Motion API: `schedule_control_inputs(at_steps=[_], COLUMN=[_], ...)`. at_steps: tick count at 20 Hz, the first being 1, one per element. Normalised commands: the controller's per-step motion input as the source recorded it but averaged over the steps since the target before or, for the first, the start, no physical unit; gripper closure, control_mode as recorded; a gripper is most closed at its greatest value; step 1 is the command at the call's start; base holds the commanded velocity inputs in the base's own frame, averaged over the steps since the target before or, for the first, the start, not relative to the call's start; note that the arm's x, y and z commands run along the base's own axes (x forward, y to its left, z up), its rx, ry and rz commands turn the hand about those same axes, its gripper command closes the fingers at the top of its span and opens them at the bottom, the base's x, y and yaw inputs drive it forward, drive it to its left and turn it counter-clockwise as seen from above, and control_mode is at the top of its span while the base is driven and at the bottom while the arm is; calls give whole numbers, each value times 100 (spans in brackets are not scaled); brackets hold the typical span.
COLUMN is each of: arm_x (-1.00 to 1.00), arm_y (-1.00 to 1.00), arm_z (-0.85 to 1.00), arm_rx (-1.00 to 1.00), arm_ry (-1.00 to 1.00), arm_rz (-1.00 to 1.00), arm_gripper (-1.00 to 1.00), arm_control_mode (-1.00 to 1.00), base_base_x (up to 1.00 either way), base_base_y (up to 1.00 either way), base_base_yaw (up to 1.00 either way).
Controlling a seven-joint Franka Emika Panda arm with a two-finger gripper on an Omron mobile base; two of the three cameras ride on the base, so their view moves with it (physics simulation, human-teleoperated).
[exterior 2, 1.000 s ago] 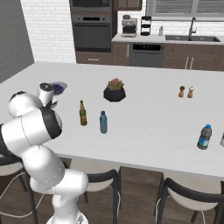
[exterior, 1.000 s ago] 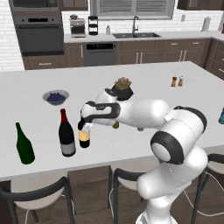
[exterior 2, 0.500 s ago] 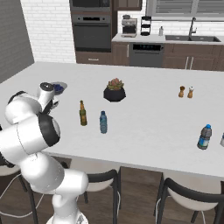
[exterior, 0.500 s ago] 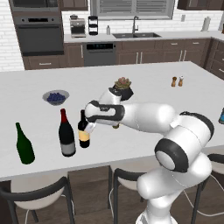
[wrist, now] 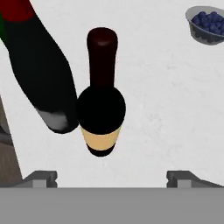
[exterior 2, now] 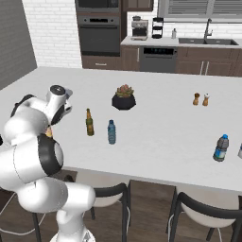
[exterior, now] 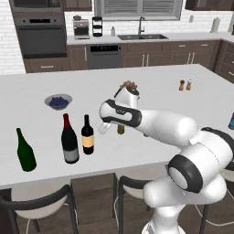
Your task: Move the plastic bottles in the middle to the plastics group, and the glass bottles in the middle to the glass group.
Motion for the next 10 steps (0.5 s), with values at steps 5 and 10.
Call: schedule_control_inputs(at_steps=[5, 10], arm_x=[-6, 2], arm_y=[-63, -58], arm_z=[19, 0], arm_rx=[0, -1], arm_ry=[6, 14], arm_rz=[-18, -26], arm_gripper=[-100, -100], arm_control_mode=[-100, -100], base_base_x=[0, 0], base_base_y=[0, 0], base_base_yaw=[0, 0])
